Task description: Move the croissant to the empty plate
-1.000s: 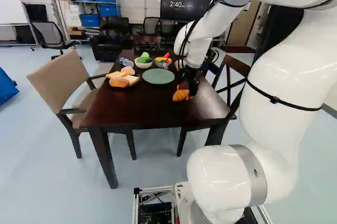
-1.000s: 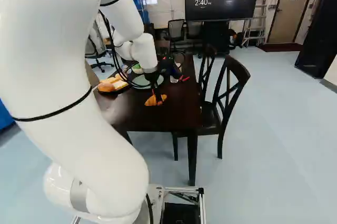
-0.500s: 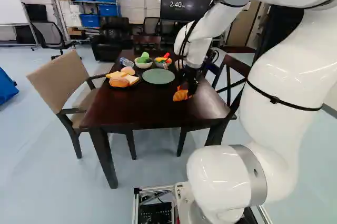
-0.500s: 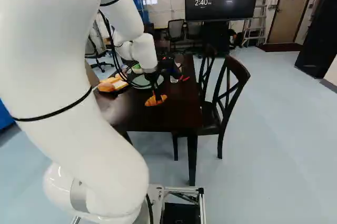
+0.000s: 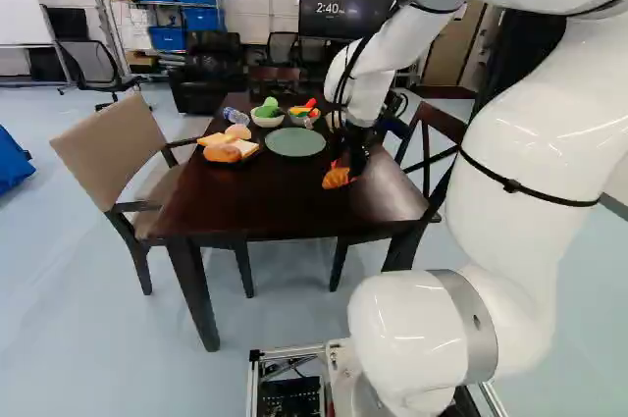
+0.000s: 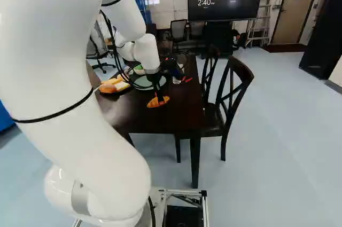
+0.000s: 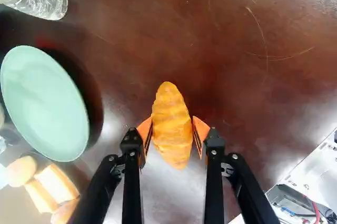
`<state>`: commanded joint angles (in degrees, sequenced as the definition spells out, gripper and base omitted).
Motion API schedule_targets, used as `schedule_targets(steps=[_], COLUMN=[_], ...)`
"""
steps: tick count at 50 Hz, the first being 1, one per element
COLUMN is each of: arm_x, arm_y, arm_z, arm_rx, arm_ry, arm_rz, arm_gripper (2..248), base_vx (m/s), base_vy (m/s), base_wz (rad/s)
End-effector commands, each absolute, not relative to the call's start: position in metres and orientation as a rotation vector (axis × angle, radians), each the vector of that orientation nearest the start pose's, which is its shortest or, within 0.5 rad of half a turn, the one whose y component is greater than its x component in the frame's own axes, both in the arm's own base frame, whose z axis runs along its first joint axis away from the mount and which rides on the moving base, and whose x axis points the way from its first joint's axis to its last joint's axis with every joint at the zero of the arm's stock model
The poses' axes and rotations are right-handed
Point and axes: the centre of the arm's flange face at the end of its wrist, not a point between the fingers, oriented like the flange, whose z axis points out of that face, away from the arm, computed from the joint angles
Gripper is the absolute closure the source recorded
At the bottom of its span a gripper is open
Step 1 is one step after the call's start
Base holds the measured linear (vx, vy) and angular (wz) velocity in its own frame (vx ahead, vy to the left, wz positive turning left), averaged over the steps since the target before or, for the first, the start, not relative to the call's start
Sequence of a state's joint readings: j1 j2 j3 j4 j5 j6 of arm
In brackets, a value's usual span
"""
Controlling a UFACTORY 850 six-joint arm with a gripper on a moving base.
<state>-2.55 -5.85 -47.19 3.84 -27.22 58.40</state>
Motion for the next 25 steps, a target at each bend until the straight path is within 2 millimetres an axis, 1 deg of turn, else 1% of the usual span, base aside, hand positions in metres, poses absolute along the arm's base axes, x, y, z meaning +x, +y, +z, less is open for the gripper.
schedule_targets(steps=[13,14,19,25], arm_x=[0.4555,0.4555,0.4555,0.4555], arm_y=[-0.0175,-0.0175,-0.0175,-0.0175], arm_z=[0.444,0.444,0.444,0.444], arm_rx=[-2.523,-2.523,-2.523,-2.523], arm_ry=[1.581,1.581,1.581,1.581], arm_rz=[-0.299,-0.299,-0.299,-0.299], arm_gripper=[124,129,132,130], base_vx=[0.0,0.0,0.0,0.0], base_vy=[0.0,0.0,0.0,0.0], base_wz=[0.0,0.0,0.0,0.0])
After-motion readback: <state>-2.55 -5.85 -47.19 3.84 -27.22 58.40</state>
